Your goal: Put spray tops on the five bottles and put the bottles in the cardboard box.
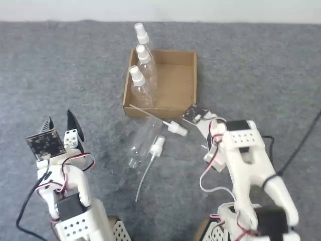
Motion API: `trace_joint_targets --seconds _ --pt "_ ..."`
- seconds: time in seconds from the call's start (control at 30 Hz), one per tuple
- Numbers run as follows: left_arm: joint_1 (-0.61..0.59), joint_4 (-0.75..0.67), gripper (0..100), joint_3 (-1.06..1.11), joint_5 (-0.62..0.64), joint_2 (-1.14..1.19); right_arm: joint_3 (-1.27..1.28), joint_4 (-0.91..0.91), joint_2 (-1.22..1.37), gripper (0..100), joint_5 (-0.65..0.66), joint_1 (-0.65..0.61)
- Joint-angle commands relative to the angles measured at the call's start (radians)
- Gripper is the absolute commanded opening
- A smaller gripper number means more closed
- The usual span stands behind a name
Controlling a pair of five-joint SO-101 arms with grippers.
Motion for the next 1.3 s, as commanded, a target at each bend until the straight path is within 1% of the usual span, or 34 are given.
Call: trace_joint_targets --seconds 0.0,0.1,0.2,0.3,0.53,0.6,0.7,0.8,0.9,1.07,1.13,1.27 --pt "-0.003 -0.035 16 -0.008 0.000 -0.015 -0.121 0.008 0.045 32.2 0.018 -0.018" --pt "-0.003 -0.035 16 -0.008 0.000 -0.015 -0.152 0.010 0.096 32.0 0.052 -0.038" --pt "-0.003 -0.035 16 -0.008 0.000 -0.015 -0.164 0.007 0.133 28.3 0.081 -0.056" --pt "-0.003 -0.035 16 -0.008 0.000 -0.015 -0.166 -0.001 0.166 25.5 0.112 -0.053" --pt "-0.003 -0.035 17 -0.008 0.000 -0.015 -0.169 -0.013 0.223 25.2 0.149 -0.021" --pt "-0.003 -0.035 17 -0.008 0.000 -0.015 -0.169 -0.013 0.225 22.0 0.149 -0.010" --pt "-0.003 -0.035 17 -0.008 0.000 -0.015 -0.169 -0.013 0.222 14.1 0.147 -0.007" --pt "-0.003 -0.035 17 -0.008 0.000 -0.015 -0.169 -0.010 0.220 9.2 0.144 -0.012" --pt "-0.003 -0.035 17 -0.008 0.000 -0.015 -0.170 -0.005 0.220 6.9 0.143 -0.010" --pt "-0.003 -0.035 17 -0.008 0.000 -0.015 -0.170 -0.004 0.220 6.4 0.140 -0.007" --pt "-0.005 -0.035 17 -0.008 0.000 -0.015 -0.189 -0.004 0.220 6.4 0.101 -0.008" --pt "-0.005 -0.035 17 -0.008 0.000 -0.015 -0.255 -0.004 0.220 6.6 -0.052 -0.007"
